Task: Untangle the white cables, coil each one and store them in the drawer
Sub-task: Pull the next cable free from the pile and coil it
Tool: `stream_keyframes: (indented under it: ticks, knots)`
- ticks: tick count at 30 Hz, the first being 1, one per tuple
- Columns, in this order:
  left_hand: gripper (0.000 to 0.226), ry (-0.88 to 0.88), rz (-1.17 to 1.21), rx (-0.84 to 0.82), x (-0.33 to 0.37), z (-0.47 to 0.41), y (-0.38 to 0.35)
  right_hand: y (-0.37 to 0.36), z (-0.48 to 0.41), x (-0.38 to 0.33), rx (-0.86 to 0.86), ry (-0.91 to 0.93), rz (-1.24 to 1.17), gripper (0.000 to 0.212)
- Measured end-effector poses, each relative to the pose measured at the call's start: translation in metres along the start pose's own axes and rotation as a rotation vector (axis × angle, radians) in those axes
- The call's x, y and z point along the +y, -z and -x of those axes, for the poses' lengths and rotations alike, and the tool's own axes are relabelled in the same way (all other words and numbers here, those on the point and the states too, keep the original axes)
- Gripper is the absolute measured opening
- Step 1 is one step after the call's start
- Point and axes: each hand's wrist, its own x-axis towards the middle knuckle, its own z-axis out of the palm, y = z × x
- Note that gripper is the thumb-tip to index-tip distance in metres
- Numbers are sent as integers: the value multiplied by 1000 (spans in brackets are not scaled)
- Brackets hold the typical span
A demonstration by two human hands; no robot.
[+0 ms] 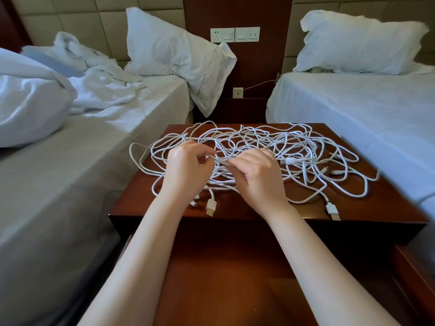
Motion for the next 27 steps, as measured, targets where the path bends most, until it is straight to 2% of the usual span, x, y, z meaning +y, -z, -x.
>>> stream_keyframes:
  ticks: [2,5,7,10,12,14,17,20,23,25,27]
  knots:
    - [18,151,98,-108,5,-2,3,0,0,3,29,-48,1,19]
    - [7,397,464,-377,12,-2,6,3,1,2,68,-122,9,24]
    - [25,474,714,-540,15,0,6,5,0,2,114,-193,-24,24]
    - [41,492,925,-749,22,2,8,9,-1,2,150,-235,-61,26]
    - [45,442,980,-895,26,4,11,9,-2,1,140,-183,-99,25]
    - [47,405,1019,-957,32,6,12,8,-2,0,138,-102,-119,24]
    - [42,396,1141,-809,43,5,11,4,-2,-1,75,-23,-29,22]
    - [50,380,1246,-506,42,-1,5,0,-1,-6,-53,-19,-5,17]
    - [39,346,1329,-208,32,-8,6,-3,2,-9,-148,-34,-89,15]
    - [35,294,1312,-20,24,-12,10,-3,3,-7,-192,-66,-148,13]
    - [32,279,1195,103,13,-14,10,-3,3,-3,-202,-86,-151,15]
